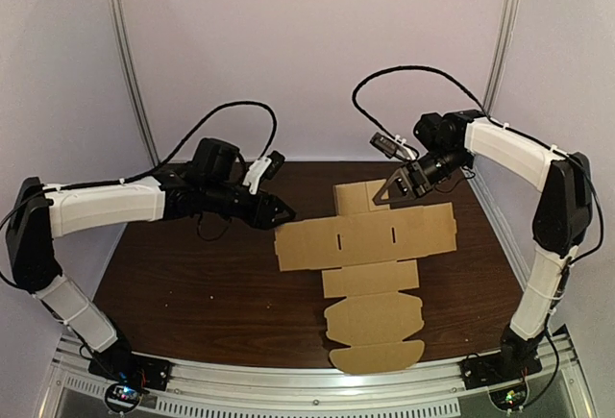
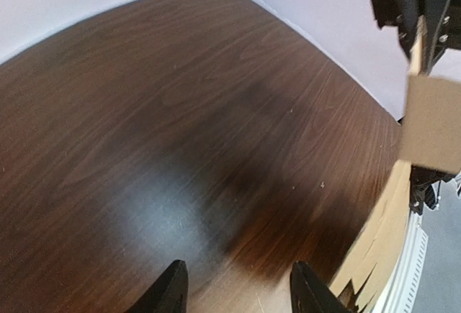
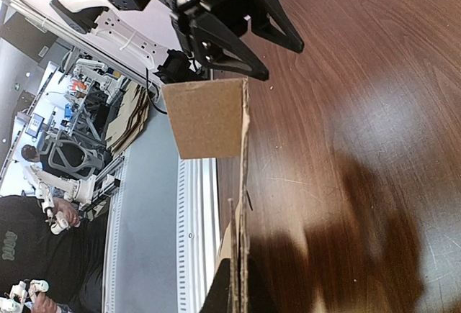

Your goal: Fold the paper box

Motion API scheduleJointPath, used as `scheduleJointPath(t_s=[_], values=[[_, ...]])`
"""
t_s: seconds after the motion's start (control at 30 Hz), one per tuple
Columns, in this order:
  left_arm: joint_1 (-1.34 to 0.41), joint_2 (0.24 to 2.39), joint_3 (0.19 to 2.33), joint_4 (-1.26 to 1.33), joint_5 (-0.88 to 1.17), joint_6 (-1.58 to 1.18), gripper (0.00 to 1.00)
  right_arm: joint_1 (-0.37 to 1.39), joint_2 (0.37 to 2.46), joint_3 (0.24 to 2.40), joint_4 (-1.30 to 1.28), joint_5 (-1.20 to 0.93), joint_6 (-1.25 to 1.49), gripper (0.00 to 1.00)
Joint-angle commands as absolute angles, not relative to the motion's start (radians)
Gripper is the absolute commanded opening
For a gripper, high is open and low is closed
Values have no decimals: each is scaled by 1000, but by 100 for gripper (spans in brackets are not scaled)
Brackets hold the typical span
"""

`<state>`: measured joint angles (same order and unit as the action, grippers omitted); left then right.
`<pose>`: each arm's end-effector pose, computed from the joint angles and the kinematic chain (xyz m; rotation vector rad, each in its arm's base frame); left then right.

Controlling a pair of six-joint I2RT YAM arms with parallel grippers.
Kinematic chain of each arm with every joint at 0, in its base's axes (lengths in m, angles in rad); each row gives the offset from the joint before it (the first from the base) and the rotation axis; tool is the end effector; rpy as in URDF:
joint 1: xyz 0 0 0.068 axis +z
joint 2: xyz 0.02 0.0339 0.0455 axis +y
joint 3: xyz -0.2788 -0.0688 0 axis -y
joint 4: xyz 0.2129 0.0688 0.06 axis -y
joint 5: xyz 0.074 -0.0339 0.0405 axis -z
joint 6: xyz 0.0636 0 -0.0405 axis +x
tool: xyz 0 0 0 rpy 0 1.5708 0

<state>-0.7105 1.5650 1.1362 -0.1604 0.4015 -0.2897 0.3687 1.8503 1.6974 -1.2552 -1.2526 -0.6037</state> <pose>0.2469 -0.2453 0.2847 0.7156 2.1688 -0.9873 0.2876 0.1759 0.3157 -1.2160 2.0053 1.6597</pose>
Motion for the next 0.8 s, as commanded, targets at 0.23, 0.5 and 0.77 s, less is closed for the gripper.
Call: scheduleJointPath(t_s=[0.23,0.5,0.77], values=[[-705,1513,929,33,518,-402,51,344,1774,1700,-1212,-1267,-563,0],[-705,1409,834,133,512,-430,54,338,1757,1689,-1205,-1247,-555,0],[-706,1343,761,221,392,-497,61,338,1736,1679,-1222,-1218,-579,0]])
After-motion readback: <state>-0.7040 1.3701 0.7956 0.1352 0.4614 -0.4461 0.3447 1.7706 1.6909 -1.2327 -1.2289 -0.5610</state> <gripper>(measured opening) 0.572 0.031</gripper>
